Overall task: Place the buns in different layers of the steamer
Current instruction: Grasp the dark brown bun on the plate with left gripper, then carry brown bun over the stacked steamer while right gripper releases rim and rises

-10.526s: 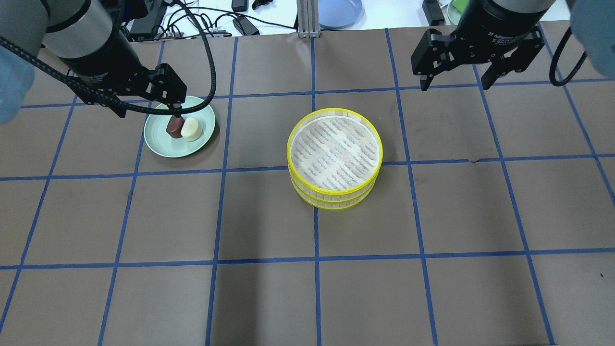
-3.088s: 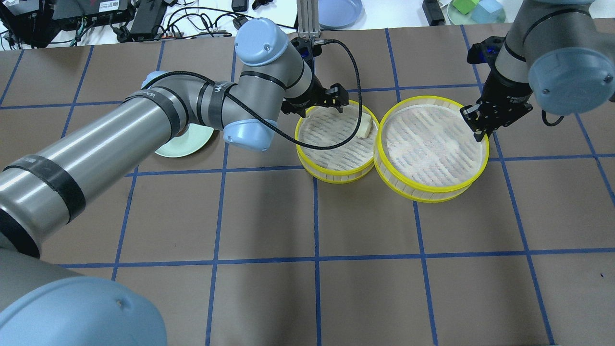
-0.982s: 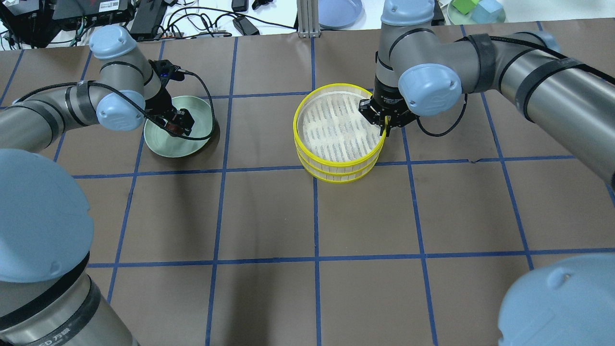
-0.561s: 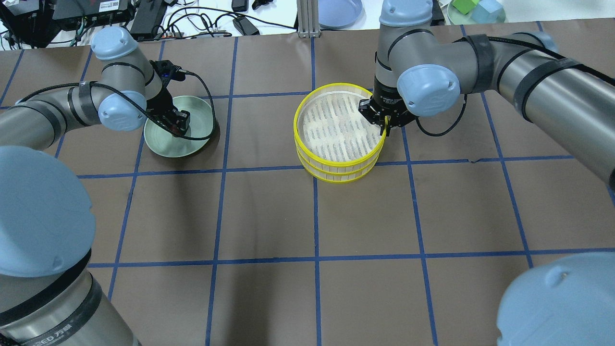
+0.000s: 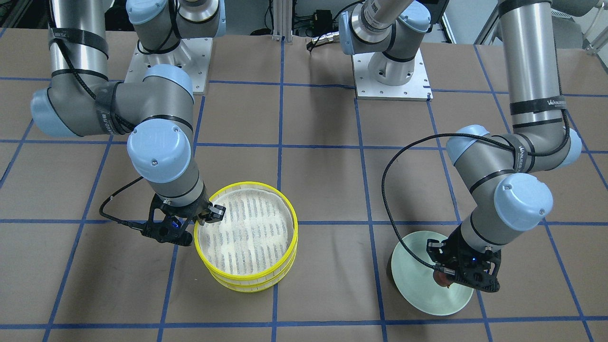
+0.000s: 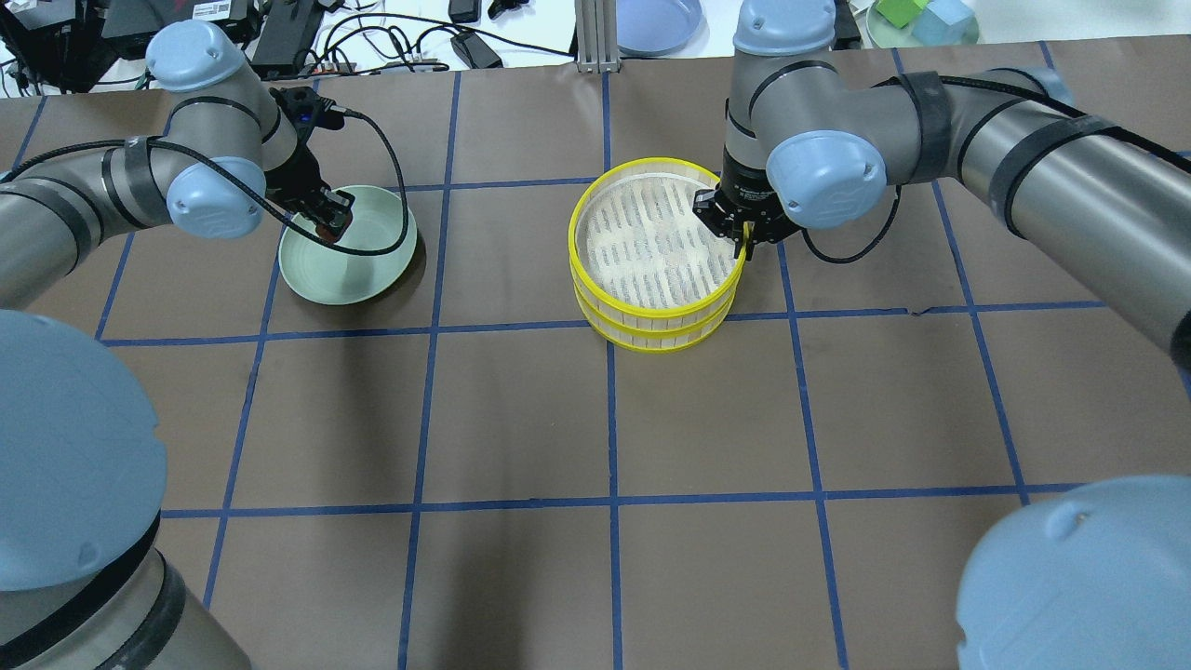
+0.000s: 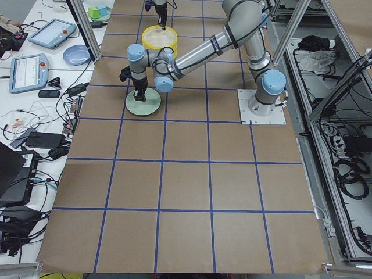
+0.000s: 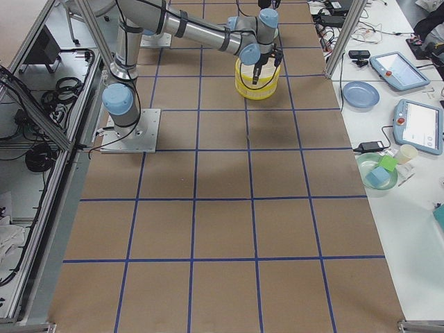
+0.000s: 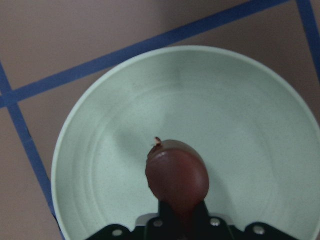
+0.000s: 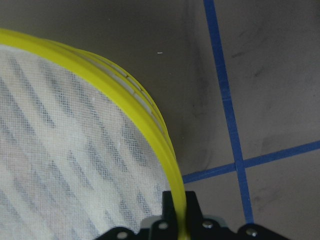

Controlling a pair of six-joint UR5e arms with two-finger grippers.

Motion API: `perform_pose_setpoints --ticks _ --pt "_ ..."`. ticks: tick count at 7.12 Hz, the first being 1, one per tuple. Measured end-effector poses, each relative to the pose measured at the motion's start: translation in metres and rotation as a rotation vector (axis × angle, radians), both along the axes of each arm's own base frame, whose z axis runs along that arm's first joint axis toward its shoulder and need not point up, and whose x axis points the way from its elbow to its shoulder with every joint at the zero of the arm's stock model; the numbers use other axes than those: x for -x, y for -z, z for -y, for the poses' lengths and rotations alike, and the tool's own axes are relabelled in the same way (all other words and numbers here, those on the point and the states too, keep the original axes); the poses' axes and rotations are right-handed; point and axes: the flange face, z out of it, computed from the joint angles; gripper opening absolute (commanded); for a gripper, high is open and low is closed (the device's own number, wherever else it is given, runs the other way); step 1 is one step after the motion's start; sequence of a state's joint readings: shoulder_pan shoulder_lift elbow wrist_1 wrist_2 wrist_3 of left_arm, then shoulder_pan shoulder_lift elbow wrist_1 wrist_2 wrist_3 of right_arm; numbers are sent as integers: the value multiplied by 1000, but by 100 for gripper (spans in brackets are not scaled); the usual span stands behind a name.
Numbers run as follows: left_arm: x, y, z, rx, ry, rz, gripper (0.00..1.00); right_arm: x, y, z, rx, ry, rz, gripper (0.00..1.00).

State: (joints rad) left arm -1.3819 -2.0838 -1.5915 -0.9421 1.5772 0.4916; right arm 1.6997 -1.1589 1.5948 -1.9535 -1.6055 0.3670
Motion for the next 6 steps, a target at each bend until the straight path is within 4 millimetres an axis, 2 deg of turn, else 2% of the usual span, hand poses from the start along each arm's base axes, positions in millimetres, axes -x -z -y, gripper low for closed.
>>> perform_pose_setpoints --ticks 1,2,3,4,5,6 --pt "9 -16 -4 11 -41 -4 0 0 2 -1 -3 -1 0 22" --pt "22 -31 -9 19 -81 -19 0 0 3 -2 -8 -3 -1 95" --pt "41 -46 -15 29 -128 -40 0 1 5 -3 -16 -12 -4 100" --pt "64 -63 -21 45 -181 -64 0 2 5 -5 -22 -27 -9 100" --pt "88 -77 -29 51 -226 -105 0 3 -4 -7 -11 -43 -10 100" --pt "111 -90 -37 47 -276 -166 0 7 -33 -13 18 -55 -7 100"
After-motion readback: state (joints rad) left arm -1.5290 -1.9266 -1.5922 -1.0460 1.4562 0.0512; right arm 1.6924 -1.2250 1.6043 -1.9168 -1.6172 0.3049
